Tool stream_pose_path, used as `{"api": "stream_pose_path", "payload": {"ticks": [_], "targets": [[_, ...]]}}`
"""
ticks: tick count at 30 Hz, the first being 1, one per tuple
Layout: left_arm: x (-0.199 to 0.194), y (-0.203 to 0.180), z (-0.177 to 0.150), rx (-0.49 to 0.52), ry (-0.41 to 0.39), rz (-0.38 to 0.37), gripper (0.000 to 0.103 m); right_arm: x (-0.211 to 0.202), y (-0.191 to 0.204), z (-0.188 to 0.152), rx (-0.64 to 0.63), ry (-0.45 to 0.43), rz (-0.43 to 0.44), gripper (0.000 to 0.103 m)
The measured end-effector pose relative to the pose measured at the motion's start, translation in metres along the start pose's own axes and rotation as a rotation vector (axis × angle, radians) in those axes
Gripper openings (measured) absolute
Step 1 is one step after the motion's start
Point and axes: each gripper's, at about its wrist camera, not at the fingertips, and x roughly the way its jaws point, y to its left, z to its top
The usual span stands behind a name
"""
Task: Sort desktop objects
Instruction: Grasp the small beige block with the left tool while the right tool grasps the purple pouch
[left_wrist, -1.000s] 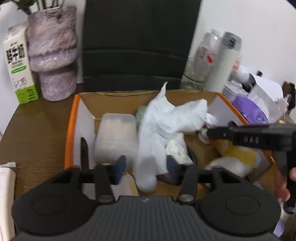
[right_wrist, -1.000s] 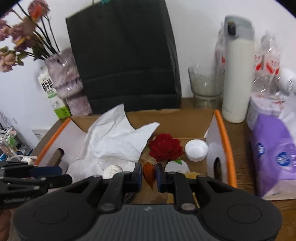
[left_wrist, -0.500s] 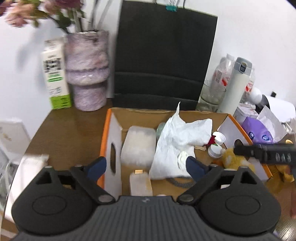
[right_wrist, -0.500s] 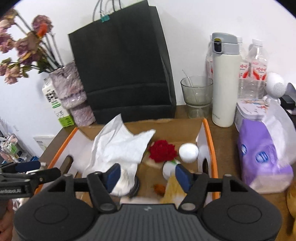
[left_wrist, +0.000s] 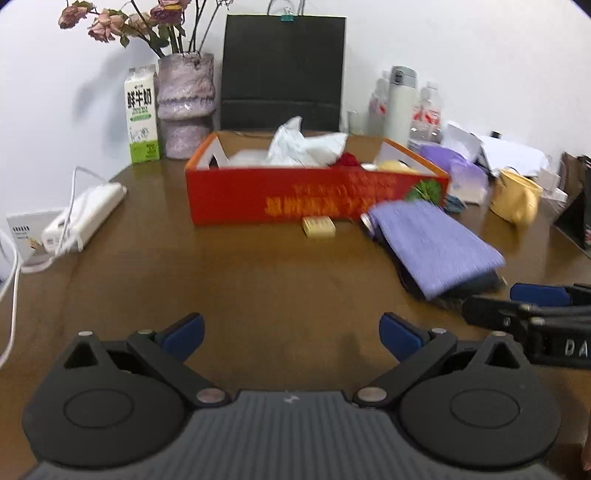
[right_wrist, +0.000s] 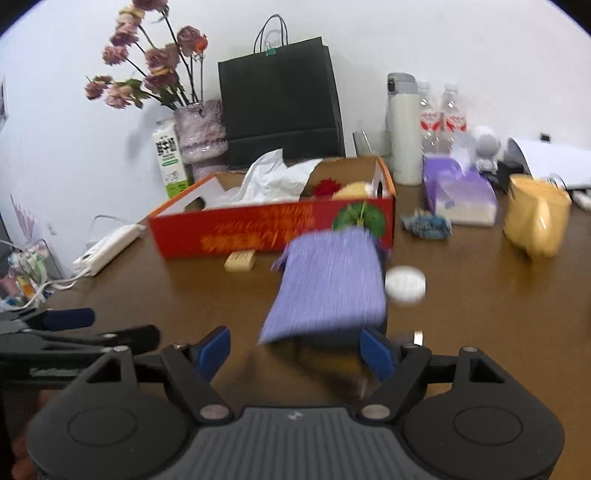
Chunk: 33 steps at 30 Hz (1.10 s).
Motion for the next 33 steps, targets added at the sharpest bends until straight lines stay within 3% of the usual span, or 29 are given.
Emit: {"api": "stream_pose_path", "payload": {"ticks": [5, 6, 10, 21, 25, 27, 28, 30, 33], "targets": [[-0.005, 0.008, -0.021, -0.055, 0.023, -0.013, 0.103, -0.016, 0.002, -0.025, 0.027, 0.006, -0.011, 0.081], [-0.006, 0.011, -0.021, -0.07, 0.008, -0.017, 0.103, -0.018, 0.003, -0.025, 0.021, -0.01, -0.007, 0.085], [-0.002, 0.014, -0.022, -0.098, 0.03, -0.013, 0.103, -0.016, 0.01, -0.028, -0.019, -0.042, -0.076, 0.086], [0.005, 0.006, -0.019, -0.044, 0.051, -0.023, 0.103, -0.014, 0.0, -0.022, 0.028, -0.048, -0.042, 0.086], [0.022, 0.014, 0.001, -0.092, 0.065, -0.068, 0.098, -0.012, -0.015, -0.001, 0.065, -0.049, -0.024, 0.083], [0.037, 0.016, 0.018, -0.084, 0.071, -0.064, 0.087, -0.009, -0.026, 0.014, 0.05, -0.079, -0.092, 0.079], [0.047, 0.016, 0.028, -0.07, 0.07, -0.07, 0.087, -0.004, -0.032, 0.023, 0.032, -0.089, -0.127, 0.079], [0.073, 0.015, 0.048, -0.038, 0.076, -0.076, 0.085, 0.015, -0.045, 0.043, -0.004, -0.046, -0.159, 0.078], [0.113, 0.009, 0.073, -0.048, 0.081, -0.05, 0.083, 0.042, -0.063, 0.064, -0.007, -0.016, -0.14, 0.068]]}}
